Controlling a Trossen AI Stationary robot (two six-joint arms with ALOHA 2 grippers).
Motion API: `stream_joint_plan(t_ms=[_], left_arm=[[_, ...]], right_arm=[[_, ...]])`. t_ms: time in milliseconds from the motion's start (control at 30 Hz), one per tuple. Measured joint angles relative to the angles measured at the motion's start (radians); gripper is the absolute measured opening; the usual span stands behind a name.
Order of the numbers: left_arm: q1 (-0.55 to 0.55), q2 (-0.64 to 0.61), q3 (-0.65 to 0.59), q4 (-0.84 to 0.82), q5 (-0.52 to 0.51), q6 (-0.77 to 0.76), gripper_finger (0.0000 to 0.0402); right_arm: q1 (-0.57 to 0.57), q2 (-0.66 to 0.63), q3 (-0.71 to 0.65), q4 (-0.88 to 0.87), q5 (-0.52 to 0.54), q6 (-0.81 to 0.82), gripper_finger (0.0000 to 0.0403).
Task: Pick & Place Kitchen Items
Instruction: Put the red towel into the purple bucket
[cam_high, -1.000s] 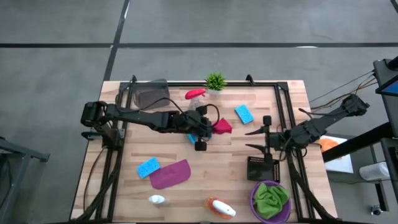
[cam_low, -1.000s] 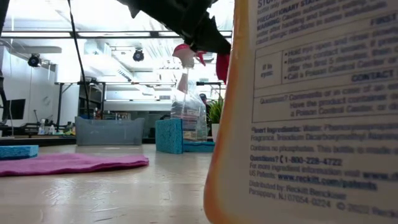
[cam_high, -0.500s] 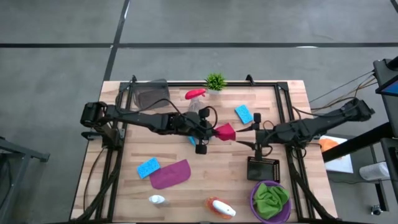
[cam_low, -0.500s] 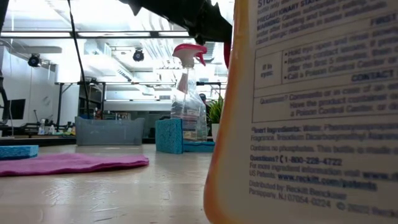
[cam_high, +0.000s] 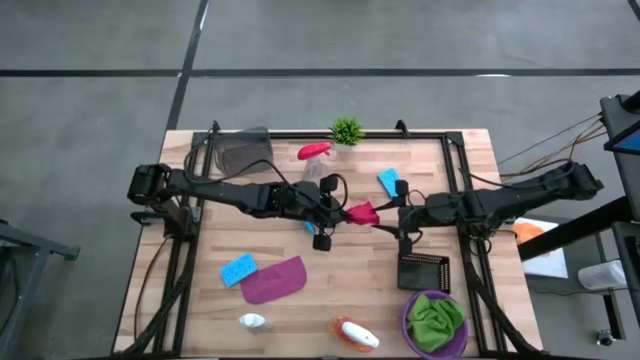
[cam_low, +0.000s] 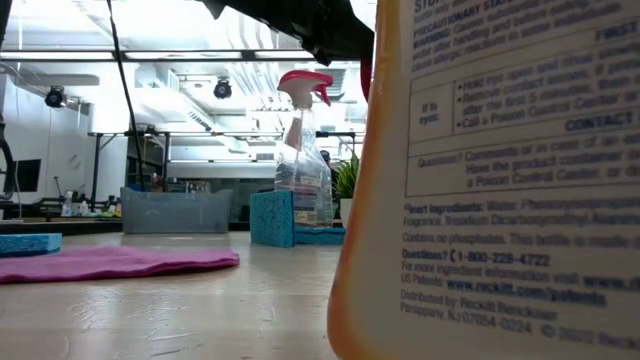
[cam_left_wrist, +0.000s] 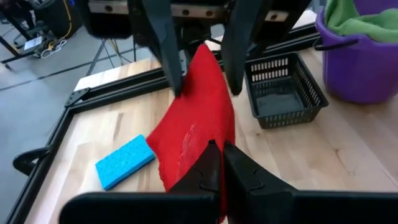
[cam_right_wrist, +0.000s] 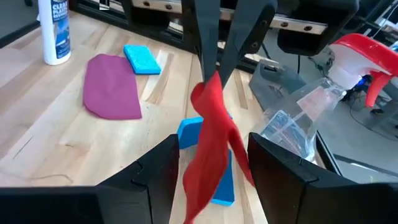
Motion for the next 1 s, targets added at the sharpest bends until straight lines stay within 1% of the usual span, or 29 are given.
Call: stream_joint_plan(t_ms=[100, 200, 300, 400, 433, 500, 667, 733, 867, 933, 1000], left_arm=[[0.0, 0.0, 0.0, 0.0, 0.0, 0.0, 0.0], [0.0, 0.0, 0.0, 0.01, 0.006, 0.0, 0.0], [0.0, 0.0, 0.0, 0.022, 0.013, 0.002, 0.0006], [0.001, -0.001, 0.0, 0.027, 0.047, 0.048, 0.0023], [0.001, -0.002, 0.0, 0.026, 0.063, 0.068, 0.003], [0.001, -0.005, 0.0, 0.032, 0.094, 0.096, 0.0045], [0.0, -0.022, 0.0, 0.048, 0.107, 0.079, 0.0076], [0.001, -0.045, -0.003, 0.036, 0.158, 0.081, 0.0085], [0.003, -0.128, -0.072, 0.046, 0.288, 0.144, 0.0094], [0.005, -0.186, -0.137, 0.112, 0.308, 0.14, 0.0094], [0.007, -0.247, -0.213, 0.211, 0.308, 0.094, 0.0095]], right_arm=[[-0.013, 0.027, 0.015, 0.009, -0.003, -0.004, 0.0186], [-0.025, 0.066, 0.031, 0.011, -0.056, -0.006, 0.0172], [-0.029, 0.112, 0.046, 0.027, -0.098, -0.013, 0.0125], [-0.029, 0.159, 0.058, 0.046, -0.103, -0.032, 0.0048], [-0.029, 0.172, 0.058, 0.059, -0.103, -0.039, 0.0034], [-0.029, 0.196, 0.059, 0.086, -0.111, -0.042, 0.0029], [-0.031, 0.23, 0.059, 0.113, -0.126, -0.049, 0.0018], [-0.031, 0.229, 0.059, 0.131, -0.135, -0.049, 0.0018], [-0.031, 0.205, 0.057, 0.176, -0.226, -0.052, 0.0018], [-0.031, 0.184, 0.049, 0.215, -0.288, -0.053, 0.0018], [-0.032, 0.171, 0.019, 0.306, -0.35, -0.053, 0.0018]])
